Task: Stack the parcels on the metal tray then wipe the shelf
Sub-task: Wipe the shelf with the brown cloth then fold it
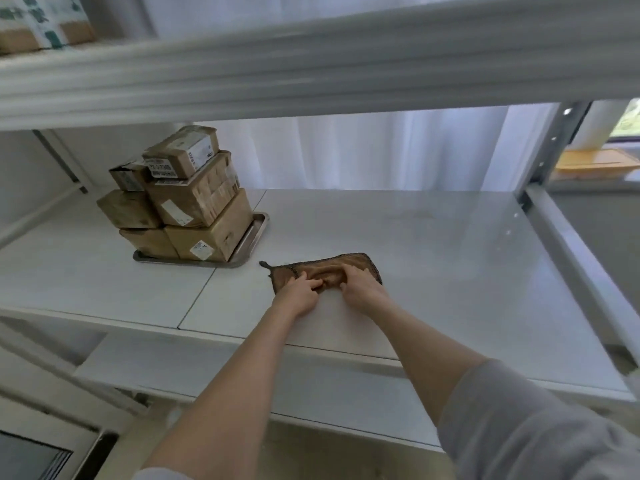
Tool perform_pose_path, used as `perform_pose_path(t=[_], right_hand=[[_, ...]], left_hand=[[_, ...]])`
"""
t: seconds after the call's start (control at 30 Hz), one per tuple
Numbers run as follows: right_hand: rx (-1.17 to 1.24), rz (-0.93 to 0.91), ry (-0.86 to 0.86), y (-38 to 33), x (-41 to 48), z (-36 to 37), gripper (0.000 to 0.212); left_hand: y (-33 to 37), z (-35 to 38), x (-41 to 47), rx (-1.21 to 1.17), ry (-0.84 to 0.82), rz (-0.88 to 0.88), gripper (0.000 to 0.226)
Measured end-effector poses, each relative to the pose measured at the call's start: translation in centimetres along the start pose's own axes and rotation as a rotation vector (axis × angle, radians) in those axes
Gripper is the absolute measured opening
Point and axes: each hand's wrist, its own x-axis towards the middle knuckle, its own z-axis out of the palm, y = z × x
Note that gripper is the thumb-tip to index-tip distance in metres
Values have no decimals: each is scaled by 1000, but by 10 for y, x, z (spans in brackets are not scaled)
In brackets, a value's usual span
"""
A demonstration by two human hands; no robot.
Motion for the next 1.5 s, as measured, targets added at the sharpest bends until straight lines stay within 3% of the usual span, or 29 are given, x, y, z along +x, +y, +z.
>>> perform_pose_path(t=[0.37, 0.53, 0.7, 0.97, 1.3, 1.4, 1.5], right_hand=[[-39, 441, 160, 163, -70, -83, 50], [-83, 585, 301, 182, -95, -87, 45], [-138, 570, 339, 151, -102, -71, 36], [-205, 289, 245, 40, -84, 1, 36], [-207, -70, -65, -101, -50, 80, 46], [-207, -139, -106, -121, -49, 95, 47], [-167, -120, -22, -116, -56, 91, 39]], left_hand=[[203, 75, -10, 28, -175, 330, 46], [234, 97, -34, 28, -204, 448, 44], [194, 88, -50, -8, -119, 418, 43], [54, 52, -65, 19, 42, 154, 40], [-114, -6, -86, 11, 102, -127, 45], [-134, -14, -88, -3, 151, -189, 43], [-127, -14, -84, -13, 231, -174, 36]])
